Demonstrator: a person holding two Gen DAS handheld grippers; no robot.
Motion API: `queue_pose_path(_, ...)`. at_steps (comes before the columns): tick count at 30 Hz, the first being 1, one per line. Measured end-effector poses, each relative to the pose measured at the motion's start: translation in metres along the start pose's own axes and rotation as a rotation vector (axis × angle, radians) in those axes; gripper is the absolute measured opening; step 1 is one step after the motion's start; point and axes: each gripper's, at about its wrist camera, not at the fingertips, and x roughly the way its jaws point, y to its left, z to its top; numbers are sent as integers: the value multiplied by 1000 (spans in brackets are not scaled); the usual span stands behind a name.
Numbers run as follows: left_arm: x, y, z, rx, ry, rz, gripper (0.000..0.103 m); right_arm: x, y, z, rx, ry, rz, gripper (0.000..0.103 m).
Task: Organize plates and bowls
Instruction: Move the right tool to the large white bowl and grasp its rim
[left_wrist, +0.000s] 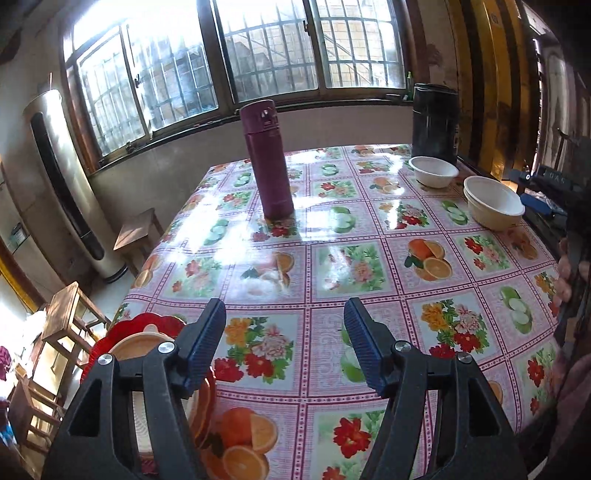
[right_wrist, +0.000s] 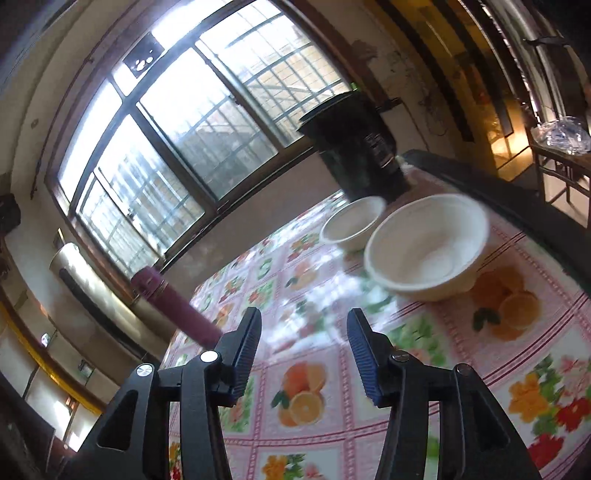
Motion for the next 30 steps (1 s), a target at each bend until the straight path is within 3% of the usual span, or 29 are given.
queue_pose_path(2, 11, -11, 4, 7, 36, -19, 66, 0, -45, 34, 67, -64, -73, 65)
queue_pose_path(6, 24, -27, 5, 17, 96, -47, 66, 22, -121, 82, 250, -63, -110, 66)
queue_pose_path(10, 30, -36, 2, 38, 121, -39, 66, 61, -170, 92, 384, 11, -91, 66)
queue_pose_path(13, 36, -36, 1, 35, 143, -41, 66, 89, -183, 86, 448, 69, -42, 66)
queue_pose_path(14, 38, -37, 0, 34, 150, -39, 66, 94, -184, 82, 477, 72, 41, 66)
queue_pose_path(15, 40, -36, -1, 34, 157, -37, 66, 99, -180, 79, 504, 84, 186, 64)
queue_pose_path(17, 44, -35, -3, 26, 170, -45, 66, 106, -156, 76, 530, 222, 560, 58)
queue_pose_path(18, 46, -34, -3, 17, 175, -49, 66, 98, -141, 79, 472, 236, 664, 56)
queue_pose_path(19, 47, -32, -4, 8, 177, -52, 66, 82, -127, 83, 391, 195, 704, 59)
queue_pose_path(21, 52, -31, -4, -5, 185, -48, 66, 61, -109, 88, 266, 162, 704, 64)
queue_pose_path(22, 54, -30, -4, -9, 190, -47, 66, 58, -106, 87, 235, 166, 636, 72)
queue_pose_path(24, 57, -29, -3, -15, 197, -53, 66, 62, -109, 78, 234, 164, 493, 74)
queue_pose_path(26, 59, -29, -4, -19, 199, -55, 66, 77, -109, 68, 267, 224, 436, 74)
queue_pose_path(28, 60, -29, -4, -21, 199, -54, 66, 88, -95, 59, 261, 283, 452, 74)
queue_pose_path(30, 64, -29, 0, -34, 199, -55, 66, 98, -73, 46, 252, 352, 521, 74)
